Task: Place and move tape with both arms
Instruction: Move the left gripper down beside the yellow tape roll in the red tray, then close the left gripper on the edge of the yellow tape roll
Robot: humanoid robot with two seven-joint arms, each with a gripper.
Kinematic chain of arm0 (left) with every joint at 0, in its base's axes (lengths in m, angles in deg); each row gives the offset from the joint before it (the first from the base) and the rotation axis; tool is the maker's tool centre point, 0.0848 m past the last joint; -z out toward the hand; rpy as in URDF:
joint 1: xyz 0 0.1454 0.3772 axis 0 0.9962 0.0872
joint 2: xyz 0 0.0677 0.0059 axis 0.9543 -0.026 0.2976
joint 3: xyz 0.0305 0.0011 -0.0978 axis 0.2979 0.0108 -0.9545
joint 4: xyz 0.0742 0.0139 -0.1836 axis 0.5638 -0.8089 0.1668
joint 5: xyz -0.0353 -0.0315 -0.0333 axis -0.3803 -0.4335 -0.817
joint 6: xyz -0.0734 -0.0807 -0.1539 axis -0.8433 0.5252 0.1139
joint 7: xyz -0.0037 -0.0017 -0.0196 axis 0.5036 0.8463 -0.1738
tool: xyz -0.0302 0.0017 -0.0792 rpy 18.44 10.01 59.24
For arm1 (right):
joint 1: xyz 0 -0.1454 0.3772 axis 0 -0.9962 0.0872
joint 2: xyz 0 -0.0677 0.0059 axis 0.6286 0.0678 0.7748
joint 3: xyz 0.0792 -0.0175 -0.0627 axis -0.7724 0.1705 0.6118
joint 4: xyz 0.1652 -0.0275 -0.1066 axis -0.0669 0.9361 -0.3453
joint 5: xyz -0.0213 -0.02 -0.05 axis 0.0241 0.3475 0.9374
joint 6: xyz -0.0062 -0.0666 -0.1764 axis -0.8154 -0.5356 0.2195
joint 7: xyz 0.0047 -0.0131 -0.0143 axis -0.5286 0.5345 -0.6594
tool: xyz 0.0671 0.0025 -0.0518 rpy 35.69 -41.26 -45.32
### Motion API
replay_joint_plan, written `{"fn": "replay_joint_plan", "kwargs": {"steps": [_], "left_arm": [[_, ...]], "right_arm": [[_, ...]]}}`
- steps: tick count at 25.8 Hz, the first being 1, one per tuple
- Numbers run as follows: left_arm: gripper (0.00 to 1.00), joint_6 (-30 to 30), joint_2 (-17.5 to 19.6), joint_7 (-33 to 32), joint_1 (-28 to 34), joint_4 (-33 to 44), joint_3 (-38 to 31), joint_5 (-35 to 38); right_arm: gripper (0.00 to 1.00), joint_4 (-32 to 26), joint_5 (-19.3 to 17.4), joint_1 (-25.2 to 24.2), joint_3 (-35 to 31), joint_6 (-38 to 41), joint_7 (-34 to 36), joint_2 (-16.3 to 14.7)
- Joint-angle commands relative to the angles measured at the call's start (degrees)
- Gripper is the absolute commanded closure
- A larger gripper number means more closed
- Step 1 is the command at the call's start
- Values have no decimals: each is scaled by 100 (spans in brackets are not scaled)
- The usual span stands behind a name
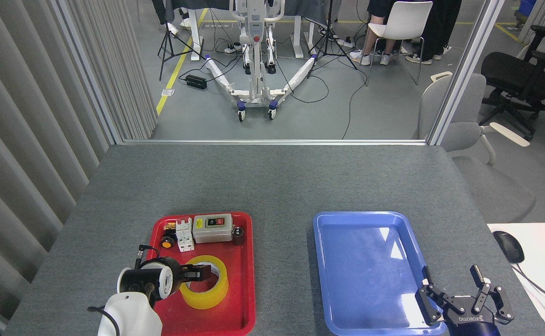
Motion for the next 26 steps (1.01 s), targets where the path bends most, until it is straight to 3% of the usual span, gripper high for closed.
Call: {"fn": "replay_joint_plan", "kwargs": {"steps": [1, 5, 12, 26], "left_arm": [[0, -7, -1, -7, -41, -137, 20, -78], [0, -7, 34, -33, -76, -286, 38, -113], [0, -16, 113, -745, -155, -506, 91, -113], [0, -51, 78, -649, -208, -726, 152, -122]], "right_arm": [[0, 0, 5, -2, 1, 5, 4, -1], [0, 0, 5, -2, 9, 5, 4, -18], [0, 0, 5, 42, -8, 5, -5, -1], [0, -27, 66, 200, -8, -4, -5, -45]]}}
